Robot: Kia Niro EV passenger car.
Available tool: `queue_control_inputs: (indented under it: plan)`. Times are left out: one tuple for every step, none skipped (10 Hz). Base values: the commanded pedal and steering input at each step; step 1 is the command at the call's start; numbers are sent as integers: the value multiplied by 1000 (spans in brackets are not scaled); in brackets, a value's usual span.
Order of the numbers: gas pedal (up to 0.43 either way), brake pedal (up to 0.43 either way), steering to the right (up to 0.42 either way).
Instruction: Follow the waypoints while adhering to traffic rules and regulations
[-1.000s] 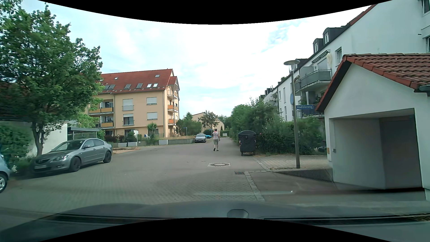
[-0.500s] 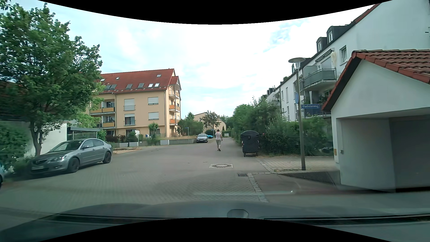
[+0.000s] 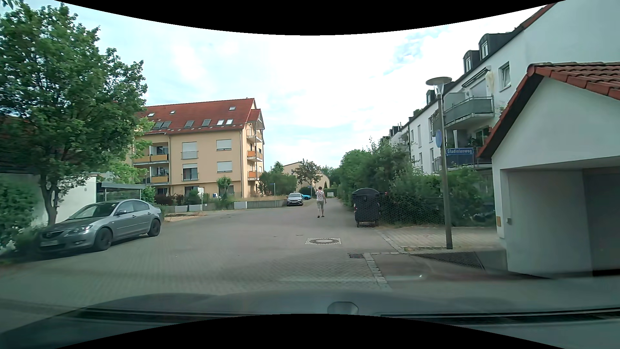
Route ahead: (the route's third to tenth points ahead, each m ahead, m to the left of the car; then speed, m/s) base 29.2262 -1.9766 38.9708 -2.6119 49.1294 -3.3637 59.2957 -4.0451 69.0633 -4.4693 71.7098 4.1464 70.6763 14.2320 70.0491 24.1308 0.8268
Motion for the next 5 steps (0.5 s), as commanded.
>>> queue_control_inputs:
  plan:
    - [0, 18, -192]
    - [0, 18, -191]
    - [0, 18, -189]
    - [0, 24, -181]
    - [0, 24, -181]
